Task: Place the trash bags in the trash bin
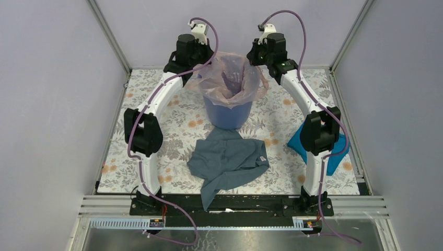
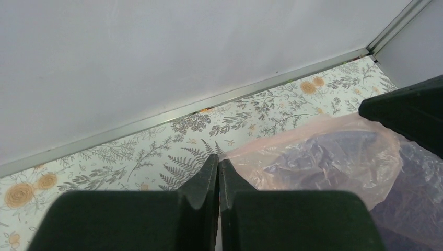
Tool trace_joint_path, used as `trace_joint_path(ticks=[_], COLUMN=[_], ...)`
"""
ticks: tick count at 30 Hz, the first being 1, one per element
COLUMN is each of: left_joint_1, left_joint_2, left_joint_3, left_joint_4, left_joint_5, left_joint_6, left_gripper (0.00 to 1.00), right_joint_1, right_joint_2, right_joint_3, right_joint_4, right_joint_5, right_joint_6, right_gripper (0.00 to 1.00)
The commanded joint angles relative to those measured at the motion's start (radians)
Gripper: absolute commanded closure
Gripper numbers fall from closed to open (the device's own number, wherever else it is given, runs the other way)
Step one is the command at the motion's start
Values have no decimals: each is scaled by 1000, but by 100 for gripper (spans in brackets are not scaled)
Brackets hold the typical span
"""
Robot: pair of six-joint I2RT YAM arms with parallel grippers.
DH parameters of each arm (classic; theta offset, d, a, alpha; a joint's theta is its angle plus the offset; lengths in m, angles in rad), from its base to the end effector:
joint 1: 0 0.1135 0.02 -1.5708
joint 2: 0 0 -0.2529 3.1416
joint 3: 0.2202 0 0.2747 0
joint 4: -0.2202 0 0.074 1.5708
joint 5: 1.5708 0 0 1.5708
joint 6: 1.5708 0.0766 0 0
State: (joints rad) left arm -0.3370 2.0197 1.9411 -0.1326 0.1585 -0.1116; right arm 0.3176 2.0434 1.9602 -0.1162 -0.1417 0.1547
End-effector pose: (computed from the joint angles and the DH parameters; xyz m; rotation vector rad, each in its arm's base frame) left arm 0.5132 -0.1926 0.3487 0.3171 1.7748 -0.4628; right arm 0.5230 0.1833 0.3465 -0.2490 1.7744 0.4658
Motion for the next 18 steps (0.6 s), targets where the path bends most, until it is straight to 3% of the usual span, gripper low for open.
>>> trace_joint_path(ticks=[1,12,15,18], left_joint_1=[68,242,245,249], left_joint_2=[-7,-37,-23,-26], left_joint_3=[31,-293,-288,-270], left_joint_4=[28,319,275,197], left_joint_5=[50,358,370,358], left_joint_6=[-126,-618,-635,-626], left_gripper=[97,100,94,80], right_joint_1=[-7,-20,-25,-32], right_joint_2=[1,-21,-23,-32], right_joint_3=[33,18,57,104], right_joint_4=[57,0,-71,-159], right_joint_5=[-37,-35,-16,-1], right_joint_6=[28,77,77,81], right_gripper=[100,100,97,88])
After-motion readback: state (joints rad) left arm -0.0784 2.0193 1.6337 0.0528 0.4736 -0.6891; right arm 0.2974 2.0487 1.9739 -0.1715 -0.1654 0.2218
